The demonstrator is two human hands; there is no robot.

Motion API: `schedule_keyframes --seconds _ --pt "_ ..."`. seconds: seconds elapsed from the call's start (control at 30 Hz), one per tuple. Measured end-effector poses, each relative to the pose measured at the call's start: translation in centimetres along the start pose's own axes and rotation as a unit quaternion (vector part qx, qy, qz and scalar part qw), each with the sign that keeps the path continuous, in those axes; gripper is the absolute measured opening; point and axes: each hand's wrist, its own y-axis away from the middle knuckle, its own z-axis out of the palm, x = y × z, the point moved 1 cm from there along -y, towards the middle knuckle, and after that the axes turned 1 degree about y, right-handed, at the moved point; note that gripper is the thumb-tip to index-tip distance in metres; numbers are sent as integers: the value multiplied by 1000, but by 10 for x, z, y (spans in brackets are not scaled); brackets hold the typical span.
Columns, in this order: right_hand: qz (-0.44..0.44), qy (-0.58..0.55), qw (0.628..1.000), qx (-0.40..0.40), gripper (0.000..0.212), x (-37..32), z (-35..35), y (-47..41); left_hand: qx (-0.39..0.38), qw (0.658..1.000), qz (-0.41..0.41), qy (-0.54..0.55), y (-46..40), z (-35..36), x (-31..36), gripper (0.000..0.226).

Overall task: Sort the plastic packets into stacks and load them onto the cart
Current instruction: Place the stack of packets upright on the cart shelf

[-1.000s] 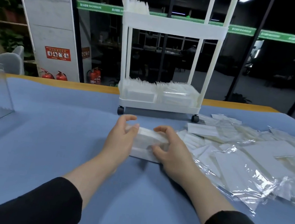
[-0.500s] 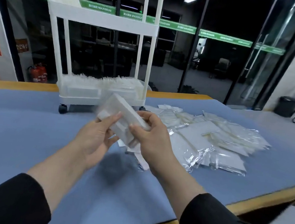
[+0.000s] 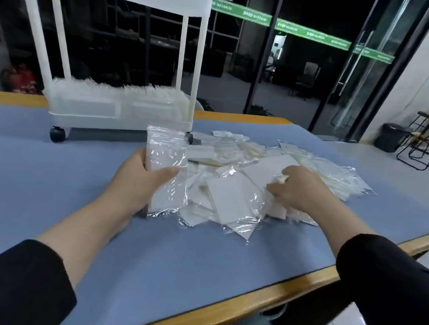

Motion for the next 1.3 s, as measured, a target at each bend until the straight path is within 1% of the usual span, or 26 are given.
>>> schedule_keyframes --seconds 0.07,0.13,0.17,0.2,0.23,0.27,0.33,0.37,0.43,0.53,0.6,0.67,0.73,0.83,0.93,1.03,1.1,1.17,1.2,1.23,1.3 --pt "-10 -12 1000 -1 47 -3 1 -5 -10 1000 -6 19 -1 -2 -2 51" --pt "-16 -44 999 -7 51 -4 2 -7 -8 999 -2 38 -2 -2 -2 52" --pt "-22 -58 998 -5 49 -5 2 -7 -3 999 -1 52 -4 -3 -2 51" --pt "-33 -70 997 11 39 -6 1 -6 2 998 -1 68 -5 -3 -3 48" --pt "-45 -89 994 42 22 -7 -2 -3 7 996 -3 84 -6 -3 -4 44" --pt "-54 -131 987 79 11 -8 -5 1 15 995 -5 102 -7 -3 -4 39" --pt "-78 -260 953 137 22 -16 -11 16 22 991 -9 134 -8 -1 -5 37" --pt "-96 -321 931 143 22 -24 -13 25 22 989 -13 149 -8 0 -5 37" --pt "-133 -410 896 103 12 -47 -9 47 25 984 -25 174 -7 2 -4 37" --pt "-161 -463 869 64 13 -81 18 66 30 977 -46 208 -3 6 -1 31" --pt "-165 -465 868 50 17 -102 38 70 35 970 -55 232 -1 7 2 29" --pt "-177 -445 876 46 19 -118 51 71 36 967 -65 243 1 7 3 32" --pt "-205 -413 886 52 12 -127 55 72 24 967 -68 244 1 6 4 39" --pt "-229 -374 897 52 32 -128 53 74 22 966 -72 246 0 7 3 48" --pt "-237 -335 911 30 32 -127 53 79 6 967 -73 244 2 10 4 35" --pt "-250 -318 914 33 39 -129 56 83 5 965 -84 248 3 11 6 32" --pt "-254 -333 907 49 34 -130 56 82 9 963 -97 250 4 9 7 30" --pt "-246 -387 886 66 13 -130 54 80 14 963 -108 246 5 8 7 30" --pt "-244 -406 878 67 6 -130 53 79 17 962 -113 247 6 8 8 30" --pt "-250 -411 874 61 10 -131 53 79 19 961 -118 250 7 8 9 32" --pt "-271 -384 881 54 12 -132 55 79 24 955 -131 266 9 9 13 40"
